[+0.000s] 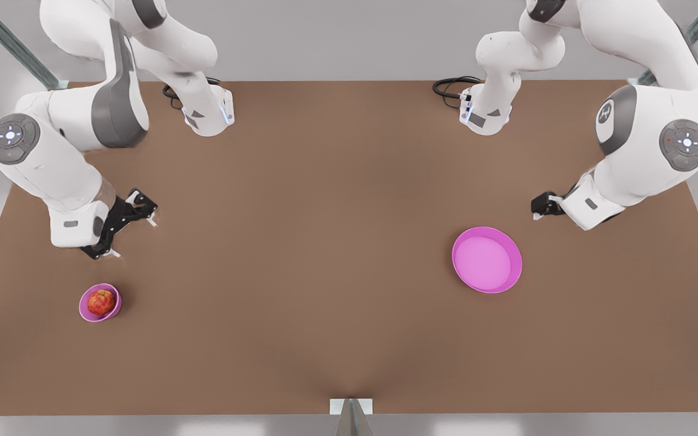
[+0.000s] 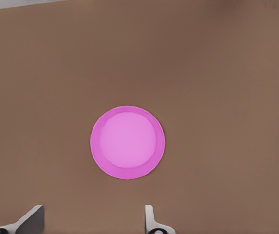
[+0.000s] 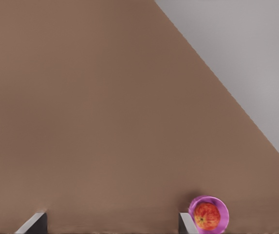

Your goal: Use the left arm to pick up the apple from the plate, transfer it to the gripper of the right arm, and then use the right arm to place it into the bowl

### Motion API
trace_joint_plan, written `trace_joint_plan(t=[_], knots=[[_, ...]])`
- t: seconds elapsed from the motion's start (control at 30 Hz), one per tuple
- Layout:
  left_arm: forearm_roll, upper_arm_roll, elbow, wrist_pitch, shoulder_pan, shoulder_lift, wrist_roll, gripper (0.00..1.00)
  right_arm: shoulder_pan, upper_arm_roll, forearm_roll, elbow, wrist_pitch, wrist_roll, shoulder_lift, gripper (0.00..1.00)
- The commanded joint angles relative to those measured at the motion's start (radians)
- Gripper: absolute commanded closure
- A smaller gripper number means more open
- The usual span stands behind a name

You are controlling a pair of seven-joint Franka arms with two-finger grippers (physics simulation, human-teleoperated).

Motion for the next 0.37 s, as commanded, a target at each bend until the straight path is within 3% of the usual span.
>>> trace_joint_plan(t=[0.0,0.03,0.33], knots=[[0.0,-0.001,0.004,0.032,0.001,0.014,-0.073,0.0,0.025,-0.076,0.005,-0.089,-0.057,0.711,-0.064,0.0],[0.0,-0.001,0.004,0.033,0.0,0.014,-0.074,0.0,0.03,-0.139,0.048,-0.089,-0.056,0.711,-0.062,0.0],[0.0,0.001,0.004,0.03,-0.017,0.017,-0.08,0.0,0.044,-0.122,0.049,-0.066,-0.046,0.725,-0.03,0.0]])
